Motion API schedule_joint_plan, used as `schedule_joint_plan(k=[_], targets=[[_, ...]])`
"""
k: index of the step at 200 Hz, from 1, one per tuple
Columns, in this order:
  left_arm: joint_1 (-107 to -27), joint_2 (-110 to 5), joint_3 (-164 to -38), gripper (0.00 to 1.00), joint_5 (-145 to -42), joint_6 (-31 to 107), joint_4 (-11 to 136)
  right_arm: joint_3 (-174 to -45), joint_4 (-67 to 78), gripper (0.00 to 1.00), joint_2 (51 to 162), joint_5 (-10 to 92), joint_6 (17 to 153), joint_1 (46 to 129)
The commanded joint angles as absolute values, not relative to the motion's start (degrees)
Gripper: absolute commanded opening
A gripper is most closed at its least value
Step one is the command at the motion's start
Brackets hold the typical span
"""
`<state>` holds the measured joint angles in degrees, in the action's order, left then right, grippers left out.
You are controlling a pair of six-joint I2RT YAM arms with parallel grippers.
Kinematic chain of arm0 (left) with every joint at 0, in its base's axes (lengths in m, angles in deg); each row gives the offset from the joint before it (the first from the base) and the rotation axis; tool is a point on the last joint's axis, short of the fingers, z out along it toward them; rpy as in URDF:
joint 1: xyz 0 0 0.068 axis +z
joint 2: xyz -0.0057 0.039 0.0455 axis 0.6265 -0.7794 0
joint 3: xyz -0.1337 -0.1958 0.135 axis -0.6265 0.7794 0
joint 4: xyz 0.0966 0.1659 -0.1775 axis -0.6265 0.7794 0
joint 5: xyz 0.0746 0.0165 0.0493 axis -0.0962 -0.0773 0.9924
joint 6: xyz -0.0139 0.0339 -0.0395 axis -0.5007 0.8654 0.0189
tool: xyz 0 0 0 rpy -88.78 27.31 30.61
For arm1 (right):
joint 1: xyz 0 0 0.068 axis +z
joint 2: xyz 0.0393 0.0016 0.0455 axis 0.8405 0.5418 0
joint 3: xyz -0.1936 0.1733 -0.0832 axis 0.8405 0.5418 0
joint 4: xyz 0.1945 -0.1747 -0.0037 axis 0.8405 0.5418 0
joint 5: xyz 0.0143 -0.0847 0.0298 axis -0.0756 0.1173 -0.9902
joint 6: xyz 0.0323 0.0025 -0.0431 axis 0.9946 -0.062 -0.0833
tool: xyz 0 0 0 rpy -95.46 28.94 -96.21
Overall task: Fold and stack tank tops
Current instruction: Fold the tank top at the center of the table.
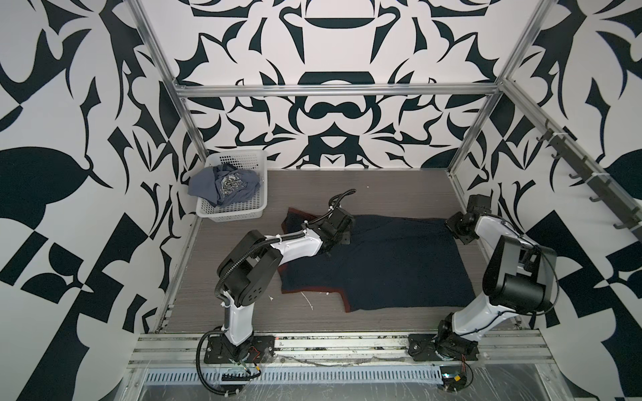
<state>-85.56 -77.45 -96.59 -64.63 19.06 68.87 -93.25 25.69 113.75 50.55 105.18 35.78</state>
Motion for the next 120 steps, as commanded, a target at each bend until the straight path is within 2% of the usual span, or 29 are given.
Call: schedule_joint_plan(k=[1,26,56,97,120], targets=[[-85.31,-74.89,-98.18,0.39,-62.38,17.89,71.47,-95.29,26.80,0.21,112.01,52.22,106.57,34.03],[-85.38,-75.52,-101.01,0.40,-63.71,17.54,74.16,-96.17,27.13,0.34,113.11,50.41,105.45,33.72],[-85.46,-79.82,-107.61,0.47,-65.54,16.76,81.28,-95.75,27.45,0.46,112.61,50.81,104.58,33.72],[-85.38,-85.59,-113.01,0.55,-66.46,13.97,87.21,-95.91,27.51,0.48,114.95,50.35,105.01,33.92],[-85.38,-87.71,-114.09,0.54,-68.03,14.02,87.85,-97.38,29.13,0.48,117.76,50.19,104.59,33.91]])
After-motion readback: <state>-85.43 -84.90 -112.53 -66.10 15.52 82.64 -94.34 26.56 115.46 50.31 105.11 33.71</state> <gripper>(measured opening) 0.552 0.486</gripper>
